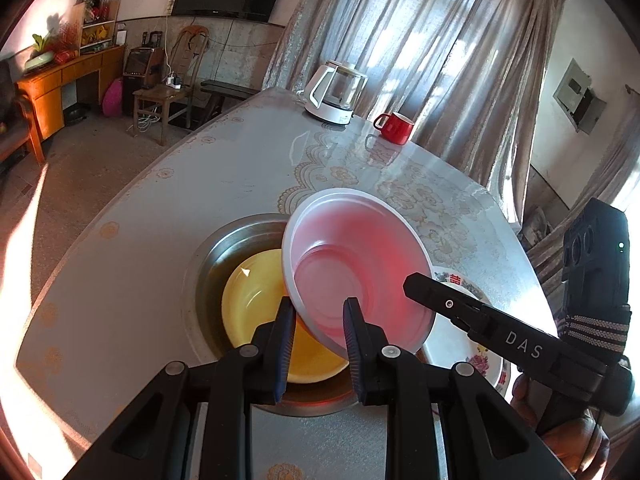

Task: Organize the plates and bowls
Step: 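Carry the red bowl with the right gripper over the yellow bowl, then lower the red bowl into the yellow bowl inside the steel bowl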

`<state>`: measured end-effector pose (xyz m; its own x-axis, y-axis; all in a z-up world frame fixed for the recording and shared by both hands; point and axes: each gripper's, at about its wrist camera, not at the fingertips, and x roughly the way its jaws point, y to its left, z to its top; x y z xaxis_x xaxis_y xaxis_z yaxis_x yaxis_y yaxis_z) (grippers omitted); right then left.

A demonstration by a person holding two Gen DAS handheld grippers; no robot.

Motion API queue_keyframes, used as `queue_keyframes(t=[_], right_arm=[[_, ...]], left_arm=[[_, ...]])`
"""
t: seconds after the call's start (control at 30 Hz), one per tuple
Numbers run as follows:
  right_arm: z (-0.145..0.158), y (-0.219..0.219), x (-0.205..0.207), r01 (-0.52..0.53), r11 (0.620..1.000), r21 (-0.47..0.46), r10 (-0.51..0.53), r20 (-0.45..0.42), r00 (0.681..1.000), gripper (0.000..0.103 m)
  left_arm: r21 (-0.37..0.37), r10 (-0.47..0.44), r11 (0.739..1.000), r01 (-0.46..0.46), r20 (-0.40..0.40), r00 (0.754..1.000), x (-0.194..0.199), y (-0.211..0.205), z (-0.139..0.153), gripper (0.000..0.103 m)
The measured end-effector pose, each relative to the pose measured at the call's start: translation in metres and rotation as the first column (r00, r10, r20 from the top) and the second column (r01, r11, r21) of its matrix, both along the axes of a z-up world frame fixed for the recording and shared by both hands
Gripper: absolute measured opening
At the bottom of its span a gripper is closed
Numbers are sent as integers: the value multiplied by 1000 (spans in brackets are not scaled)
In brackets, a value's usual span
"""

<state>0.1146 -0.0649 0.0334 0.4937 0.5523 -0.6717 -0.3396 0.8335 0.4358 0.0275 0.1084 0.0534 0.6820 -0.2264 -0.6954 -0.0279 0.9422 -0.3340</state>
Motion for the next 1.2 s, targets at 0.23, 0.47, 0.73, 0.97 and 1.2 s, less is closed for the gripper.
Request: queue_keyframes(t=[0.23,0.47,0.73,0.97,1.2], right_arm=[[-7,9,-5,-27,1000,-3,27,-12,1000,10],[-9,17,-10,-50,999,-11,50,-14,999,10],[-12,25,-14,-70,997,-17,70,-13,997,10],[-13,31,-13,-88,996,-18,88,-16,996,10],[-18,31,-10,-80,997,-21,79,-26,996,10]], left_arm=[[16,20,1000,-20,-1,1000,-8,6,-4,24],[19,37,999,-37,2,999,-14,13,-7,24],[8,50,999,-50,0,999,-19,20,-9,24],[-59,51,997,-53,-34,998,-19,36,-19,24],[-89,31,995,-37,-60,998,-9,38,-24,24]])
